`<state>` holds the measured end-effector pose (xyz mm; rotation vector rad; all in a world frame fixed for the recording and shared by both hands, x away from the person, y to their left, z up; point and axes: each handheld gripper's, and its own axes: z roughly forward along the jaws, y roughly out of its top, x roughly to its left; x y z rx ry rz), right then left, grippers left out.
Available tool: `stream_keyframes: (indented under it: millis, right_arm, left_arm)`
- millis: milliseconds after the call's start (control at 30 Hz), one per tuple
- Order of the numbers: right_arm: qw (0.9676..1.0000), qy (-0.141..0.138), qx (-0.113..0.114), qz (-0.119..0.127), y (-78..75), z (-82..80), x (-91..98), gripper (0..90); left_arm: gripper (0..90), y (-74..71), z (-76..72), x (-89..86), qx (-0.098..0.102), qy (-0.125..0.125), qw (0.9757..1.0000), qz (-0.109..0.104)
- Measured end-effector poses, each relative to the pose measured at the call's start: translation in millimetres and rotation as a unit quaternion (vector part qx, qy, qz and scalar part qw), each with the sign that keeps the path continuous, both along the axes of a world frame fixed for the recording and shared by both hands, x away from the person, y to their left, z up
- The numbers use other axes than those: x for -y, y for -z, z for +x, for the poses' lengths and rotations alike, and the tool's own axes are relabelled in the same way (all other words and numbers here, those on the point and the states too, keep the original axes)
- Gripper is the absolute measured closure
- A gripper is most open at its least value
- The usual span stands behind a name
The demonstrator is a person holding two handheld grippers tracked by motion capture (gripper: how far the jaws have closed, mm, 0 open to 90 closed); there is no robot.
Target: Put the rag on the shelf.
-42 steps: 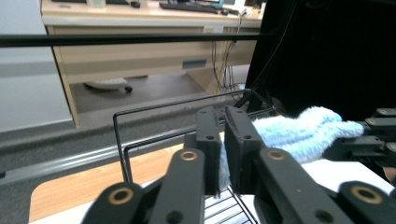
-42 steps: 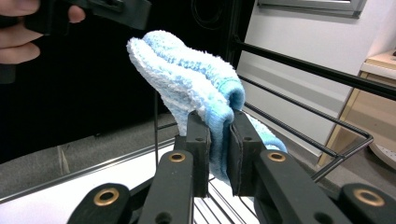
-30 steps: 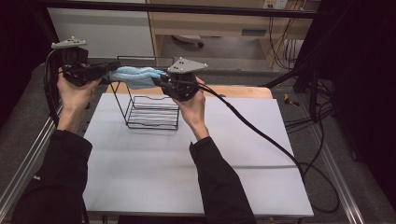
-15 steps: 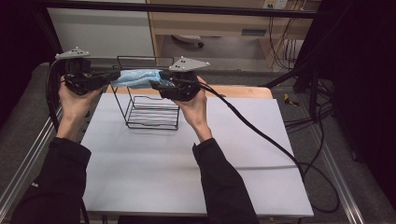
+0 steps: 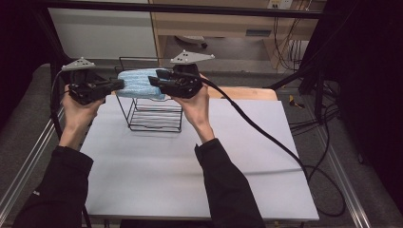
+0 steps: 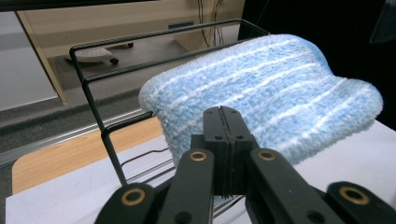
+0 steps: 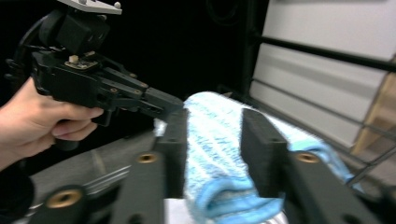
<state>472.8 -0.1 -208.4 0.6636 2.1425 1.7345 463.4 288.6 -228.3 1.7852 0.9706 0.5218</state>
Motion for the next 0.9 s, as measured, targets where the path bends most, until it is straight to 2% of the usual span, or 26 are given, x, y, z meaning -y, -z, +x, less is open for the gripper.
stream_keyframes:
  millis: [100,200,333,467,600,900]
  right_arm:
    - [0.9996,-0.010,-0.019,-0.017,5.8,1.2,-4.1,82.1]
    - [0.9985,-0.009,-0.023,-0.049,15.0,2.7,-9.6,89.7]
    - [0.9977,-0.007,-0.039,-0.055,26.2,6.8,-12.8,90.0]
    - [0.9973,0.000,-0.044,-0.059,34.2,9.4,-13.1,90.0]
    - [0.9969,0.005,-0.041,-0.067,39.8,10.9,-13.9,90.0]
    - [0.9972,0.025,-0.039,-0.060,53.1,17.9,-13.1,90.0]
  left_arm:
    - [89.3,1.4,-5.0,-1.9,0.005,0.004,1.0000,0.002]
    - [89.3,3.6,-8.5,-3.0,0.006,0.006,1.0000,0.005]
    - [89.3,7.3,-10.4,-1.6,0.007,0.007,0.9998,0.016]
    - [89.3,12.3,-8.6,-0.2,0.003,0.007,0.9998,0.021]
    - [89.3,19.2,-5.0,1.0,-0.004,0.004,0.9997,0.024]
    - [89.3,30.7,3.8,4.9,-0.009,-0.006,0.9997,0.021]
